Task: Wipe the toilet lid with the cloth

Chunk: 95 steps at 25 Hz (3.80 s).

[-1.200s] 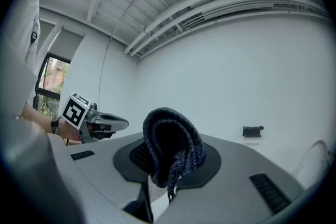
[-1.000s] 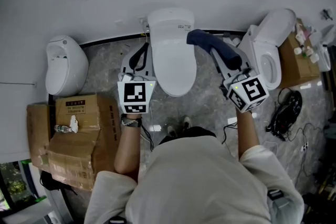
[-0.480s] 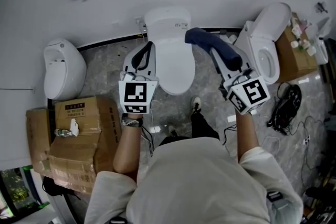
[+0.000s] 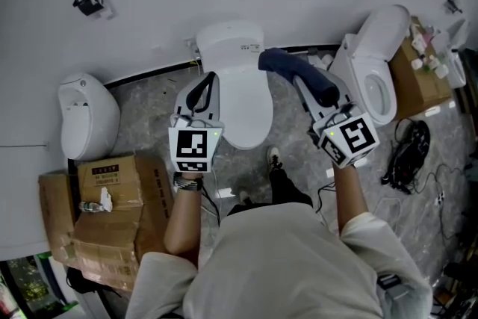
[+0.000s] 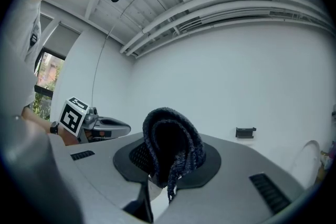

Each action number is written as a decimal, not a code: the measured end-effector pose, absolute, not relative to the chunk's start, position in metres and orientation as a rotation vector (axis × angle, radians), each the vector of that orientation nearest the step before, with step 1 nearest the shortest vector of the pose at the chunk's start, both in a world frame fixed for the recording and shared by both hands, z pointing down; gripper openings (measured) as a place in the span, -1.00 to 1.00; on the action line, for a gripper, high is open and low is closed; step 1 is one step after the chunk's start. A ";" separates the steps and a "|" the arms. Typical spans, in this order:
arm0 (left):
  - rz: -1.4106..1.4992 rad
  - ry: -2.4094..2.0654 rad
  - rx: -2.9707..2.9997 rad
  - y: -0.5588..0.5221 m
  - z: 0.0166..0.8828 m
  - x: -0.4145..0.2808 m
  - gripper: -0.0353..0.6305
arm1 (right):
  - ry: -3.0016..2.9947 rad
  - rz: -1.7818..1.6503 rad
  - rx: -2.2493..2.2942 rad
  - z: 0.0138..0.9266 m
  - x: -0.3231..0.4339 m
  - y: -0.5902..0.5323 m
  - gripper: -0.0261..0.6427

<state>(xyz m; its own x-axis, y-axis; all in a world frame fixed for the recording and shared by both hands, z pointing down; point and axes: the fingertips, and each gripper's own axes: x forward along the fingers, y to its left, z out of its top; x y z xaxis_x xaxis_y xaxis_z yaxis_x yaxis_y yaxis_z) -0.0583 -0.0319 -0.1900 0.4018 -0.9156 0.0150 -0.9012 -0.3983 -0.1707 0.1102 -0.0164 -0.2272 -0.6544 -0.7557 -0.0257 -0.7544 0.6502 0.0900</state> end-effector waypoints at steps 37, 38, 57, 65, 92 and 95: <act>-0.237 1.566 -2.544 -0.159 -0.066 -0.010 -0.90 | -2.844 -0.107 1.349 -0.097 0.168 -0.159 -0.67; -0.241 1.566 -2.549 -0.161 -0.057 -0.008 -0.90 | -2.839 -0.098 1.357 -0.088 0.171 -0.160 -0.67; -0.228 1.599 -2.560 -0.200 0.093 0.007 -0.90 | -2.795 -0.051 1.384 0.072 0.203 -0.191 -0.67; -0.282 1.579 -2.539 -0.211 0.172 0.018 -0.90 | -2.777 -0.053 1.383 0.156 0.209 -0.213 -0.67; -0.216 1.482 -2.619 -0.152 0.324 -0.019 -0.90 | -2.816 -0.090 1.428 0.299 0.175 -0.162 -0.67; -0.259 1.435 -2.646 -0.135 0.335 -0.025 -0.90 | -2.808 -0.110 1.438 0.299 0.169 -0.144 -0.67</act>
